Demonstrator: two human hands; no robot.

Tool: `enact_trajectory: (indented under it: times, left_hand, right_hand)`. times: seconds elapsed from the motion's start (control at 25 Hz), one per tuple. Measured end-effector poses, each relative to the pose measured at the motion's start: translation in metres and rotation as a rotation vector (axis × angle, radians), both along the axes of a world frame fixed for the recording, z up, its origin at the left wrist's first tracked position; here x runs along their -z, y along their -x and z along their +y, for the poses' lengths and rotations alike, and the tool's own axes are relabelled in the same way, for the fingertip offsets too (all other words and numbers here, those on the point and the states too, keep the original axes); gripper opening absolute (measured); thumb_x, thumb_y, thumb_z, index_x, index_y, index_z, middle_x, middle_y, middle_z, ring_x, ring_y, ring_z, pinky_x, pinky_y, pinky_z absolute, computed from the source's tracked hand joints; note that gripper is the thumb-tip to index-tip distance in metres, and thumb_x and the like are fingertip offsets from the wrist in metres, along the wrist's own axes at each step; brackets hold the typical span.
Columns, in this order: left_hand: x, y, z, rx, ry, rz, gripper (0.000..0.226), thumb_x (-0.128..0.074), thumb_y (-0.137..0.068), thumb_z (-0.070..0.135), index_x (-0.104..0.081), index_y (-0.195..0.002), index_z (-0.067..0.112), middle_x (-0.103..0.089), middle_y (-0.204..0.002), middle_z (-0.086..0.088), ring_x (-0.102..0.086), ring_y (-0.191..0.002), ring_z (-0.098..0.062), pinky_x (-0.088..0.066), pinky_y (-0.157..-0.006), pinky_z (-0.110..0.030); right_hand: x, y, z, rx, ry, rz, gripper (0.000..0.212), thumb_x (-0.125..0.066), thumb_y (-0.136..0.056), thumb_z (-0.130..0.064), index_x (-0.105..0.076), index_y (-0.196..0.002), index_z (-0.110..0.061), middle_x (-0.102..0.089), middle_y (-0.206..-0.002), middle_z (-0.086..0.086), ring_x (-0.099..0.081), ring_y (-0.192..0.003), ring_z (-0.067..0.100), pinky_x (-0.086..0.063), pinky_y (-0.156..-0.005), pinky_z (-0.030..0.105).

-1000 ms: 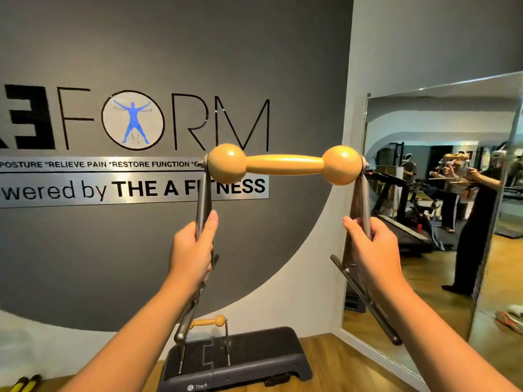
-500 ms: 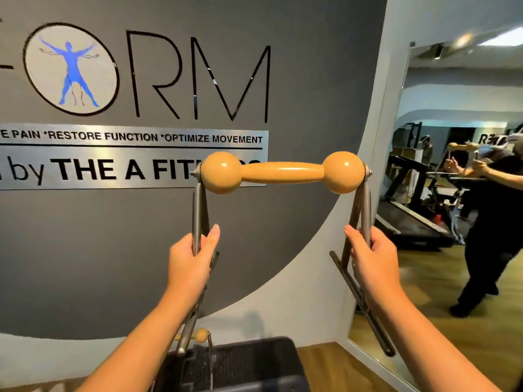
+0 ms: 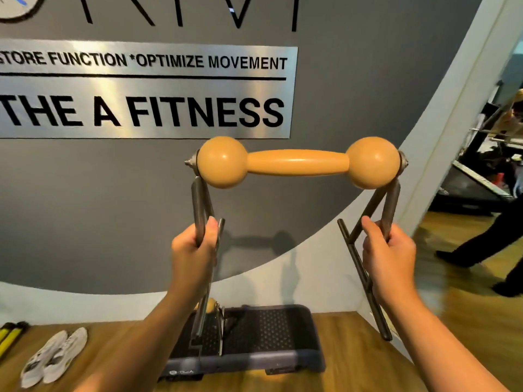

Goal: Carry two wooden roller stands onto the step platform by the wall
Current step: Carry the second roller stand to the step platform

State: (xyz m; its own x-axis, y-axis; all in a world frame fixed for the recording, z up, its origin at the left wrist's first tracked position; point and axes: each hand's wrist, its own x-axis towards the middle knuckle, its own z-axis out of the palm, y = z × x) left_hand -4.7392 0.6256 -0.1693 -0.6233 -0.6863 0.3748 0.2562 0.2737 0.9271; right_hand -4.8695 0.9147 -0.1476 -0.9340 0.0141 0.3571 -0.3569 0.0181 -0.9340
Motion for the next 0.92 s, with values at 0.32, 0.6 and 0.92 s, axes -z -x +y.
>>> enact_trajectory:
  times: [0.32, 0.6, 0.92]
  left_hand:
    - [0.075, 0.125, -0.081, 0.078, -0.108, -0.001, 0.047, -0.059, -0.098, 0.055, -0.051, -0.061, 0.026, -0.042, -0.05, 0.011, -0.036, -0.043, -0.009, -0.03, -0.042, -0.023]
    - [0.183, 0.191, -0.095, 0.041, -0.132, -0.105, 0.076, -0.062, -0.094, 0.064, -0.041, -0.069, -0.004, -0.036, -0.052, -0.022, -0.034, -0.044, -0.039, -0.032, -0.04, -0.048]
    - [0.337, 0.264, -0.092, -0.05, -0.08, -0.217, 0.055, -0.059, -0.099, 0.058, -0.044, -0.062, 0.02, -0.046, -0.056, -0.015, -0.043, -0.049, -0.039, -0.041, -0.046, -0.058]
  right_hand:
    - [0.073, 0.118, -0.083, 0.058, 0.017, -0.146, 0.035, -0.069, -0.085, -0.049, -0.052, -0.065, -0.027, -0.039, -0.066, 0.014, -0.038, -0.063, 0.029, -0.032, -0.058, 0.04]
    - [0.187, 0.195, -0.097, 0.032, 0.051, -0.272, 0.033, -0.067, -0.084, -0.032, -0.051, -0.055, -0.026, -0.04, -0.05, -0.004, -0.036, -0.046, 0.016, -0.03, -0.048, 0.029]
    - [0.346, 0.262, -0.105, 0.084, 0.12, -0.385, 0.039, -0.063, -0.086, -0.021, -0.048, -0.05, -0.027, -0.037, -0.048, -0.007, -0.034, -0.043, 0.012, -0.031, -0.046, 0.023]
